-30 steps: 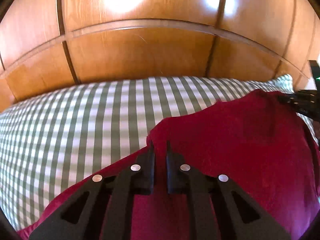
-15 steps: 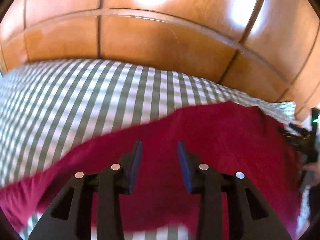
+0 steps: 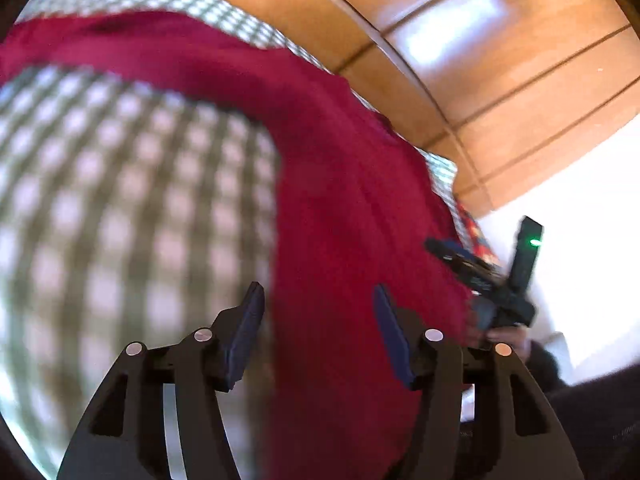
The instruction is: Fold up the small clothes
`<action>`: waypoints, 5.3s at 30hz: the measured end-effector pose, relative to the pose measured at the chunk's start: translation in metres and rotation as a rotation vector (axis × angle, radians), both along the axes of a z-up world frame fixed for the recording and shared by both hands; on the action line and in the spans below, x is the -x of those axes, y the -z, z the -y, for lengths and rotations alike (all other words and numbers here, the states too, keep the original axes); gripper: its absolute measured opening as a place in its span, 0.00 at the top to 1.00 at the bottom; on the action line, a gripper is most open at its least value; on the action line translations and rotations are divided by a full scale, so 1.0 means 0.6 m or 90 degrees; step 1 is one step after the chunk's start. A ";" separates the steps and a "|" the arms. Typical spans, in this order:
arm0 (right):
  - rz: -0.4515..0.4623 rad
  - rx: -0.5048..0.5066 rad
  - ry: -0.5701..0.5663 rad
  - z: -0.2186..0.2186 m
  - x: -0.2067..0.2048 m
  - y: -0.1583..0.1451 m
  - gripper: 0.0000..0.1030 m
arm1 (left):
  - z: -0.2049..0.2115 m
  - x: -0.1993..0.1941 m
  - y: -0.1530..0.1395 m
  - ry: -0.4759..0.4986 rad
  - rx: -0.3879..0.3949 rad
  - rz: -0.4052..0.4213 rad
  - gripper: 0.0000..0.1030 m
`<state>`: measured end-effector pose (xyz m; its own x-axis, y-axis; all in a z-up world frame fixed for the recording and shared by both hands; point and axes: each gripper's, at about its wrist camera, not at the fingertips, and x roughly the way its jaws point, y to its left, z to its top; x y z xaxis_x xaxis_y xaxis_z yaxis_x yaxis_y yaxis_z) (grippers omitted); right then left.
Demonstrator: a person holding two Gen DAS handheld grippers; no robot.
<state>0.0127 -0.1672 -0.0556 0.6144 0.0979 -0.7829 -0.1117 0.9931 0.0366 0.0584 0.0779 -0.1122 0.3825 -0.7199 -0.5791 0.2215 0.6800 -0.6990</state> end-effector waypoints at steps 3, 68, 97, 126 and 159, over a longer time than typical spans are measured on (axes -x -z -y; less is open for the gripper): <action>-0.002 0.023 0.008 -0.005 0.025 0.026 0.08 | 0.027 0.040 0.001 0.034 -0.027 0.013 0.47; 0.028 0.006 0.013 0.011 0.028 0.048 0.02 | -0.536 -0.269 -0.088 -0.548 -0.333 -0.168 0.99; 0.032 0.005 0.013 0.010 0.028 0.046 0.02 | -0.496 -0.135 -0.082 -0.654 -0.331 -0.206 0.88; 0.074 0.021 0.245 0.267 0.186 -0.031 0.19 | 0.298 -0.017 -0.089 0.028 -0.295 0.112 0.59; 0.027 -0.332 0.622 0.833 0.037 -0.056 0.88 | 0.318 -0.033 -0.056 0.056 -0.355 0.077 0.47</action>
<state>-0.0096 -0.6669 -0.0220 0.6320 -0.1323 -0.7636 0.7009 0.5180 0.4904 0.0784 -0.1131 -0.0786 0.4214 -0.3499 -0.8366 0.3500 0.9138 -0.2059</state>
